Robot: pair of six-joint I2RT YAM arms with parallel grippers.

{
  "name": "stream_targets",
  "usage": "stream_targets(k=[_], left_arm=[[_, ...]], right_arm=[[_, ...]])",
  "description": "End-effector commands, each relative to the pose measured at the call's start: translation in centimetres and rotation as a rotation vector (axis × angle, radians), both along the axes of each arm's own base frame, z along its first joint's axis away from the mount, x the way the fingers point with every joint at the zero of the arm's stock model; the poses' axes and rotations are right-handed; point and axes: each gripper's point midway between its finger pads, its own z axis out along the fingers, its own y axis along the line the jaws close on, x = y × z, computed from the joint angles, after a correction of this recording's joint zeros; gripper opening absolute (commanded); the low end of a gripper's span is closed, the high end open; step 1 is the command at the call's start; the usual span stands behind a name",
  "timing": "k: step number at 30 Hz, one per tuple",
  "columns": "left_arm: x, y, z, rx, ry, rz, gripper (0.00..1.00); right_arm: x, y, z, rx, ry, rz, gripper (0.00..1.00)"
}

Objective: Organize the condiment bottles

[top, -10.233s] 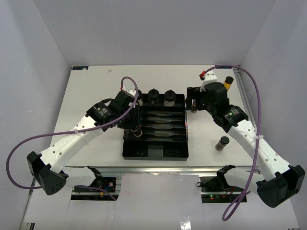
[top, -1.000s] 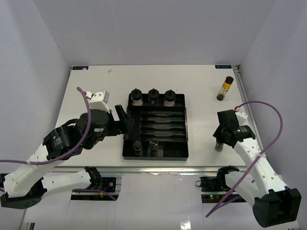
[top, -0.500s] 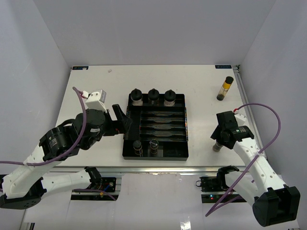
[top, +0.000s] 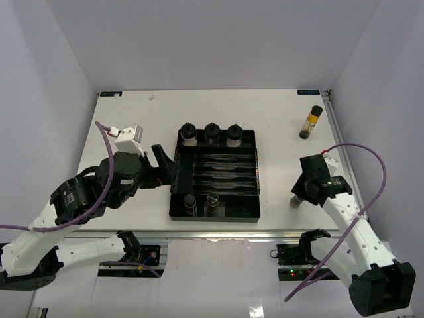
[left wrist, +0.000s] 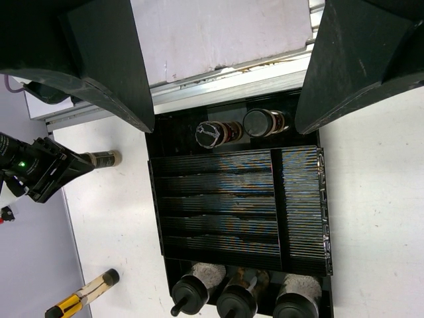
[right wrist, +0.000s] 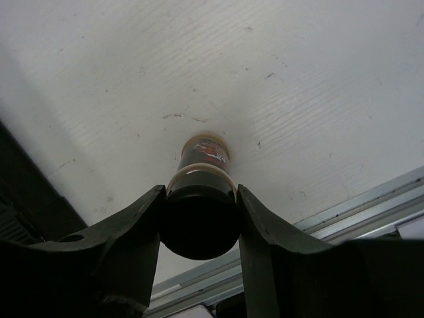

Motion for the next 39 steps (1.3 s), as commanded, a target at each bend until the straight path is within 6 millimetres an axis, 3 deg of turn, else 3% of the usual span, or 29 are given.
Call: stream_targets(k=[1, 5, 8, 13, 17, 23, 33, 39], left_arm=[[0.0, 0.8, 0.4, -0.011, -0.01, 0.027, 0.98], [0.1, 0.5, -0.2, -0.002, -0.006, 0.022, 0.98], [0.5, 0.0, -0.9, 0.031, 0.002, 0.021, 0.98], [1.2, -0.7, -1.4, 0.054, 0.011, 0.036, 0.98], [1.4, -1.0, -1.4, 0.047, 0.01, 0.04, 0.98], [1.6, -0.9, -1.3, 0.059, 0.015, 0.056, 0.98], [1.6, -0.2, -0.5, 0.042, -0.006, 0.08, 0.98], [1.6, -0.4, -0.9, 0.033, 0.0, 0.082, 0.98]], right_arm=[[3.0, 2.2, 3.8, 0.031, -0.14, 0.22, 0.08], [5.2, 3.9, 9.8, 0.028, -0.26, 0.381, 0.08], [5.7, 7.2, 13.1, 0.074, -0.312, 0.535, 0.08], [3.9, 15.0, 14.1, 0.117, -0.319, 0.812, 0.08], [1.6, 20.1, 13.2, 0.173, -0.326, 0.972, 0.08], [-0.8, 23.4, 9.7, 0.101, -0.224, 1.078, 0.08], [-3.3, 24.1, 5.8, 0.025, -0.132, 1.109, 0.08], [-2.9, 23.4, 3.9, -0.01, -0.149, 1.086, 0.1]])
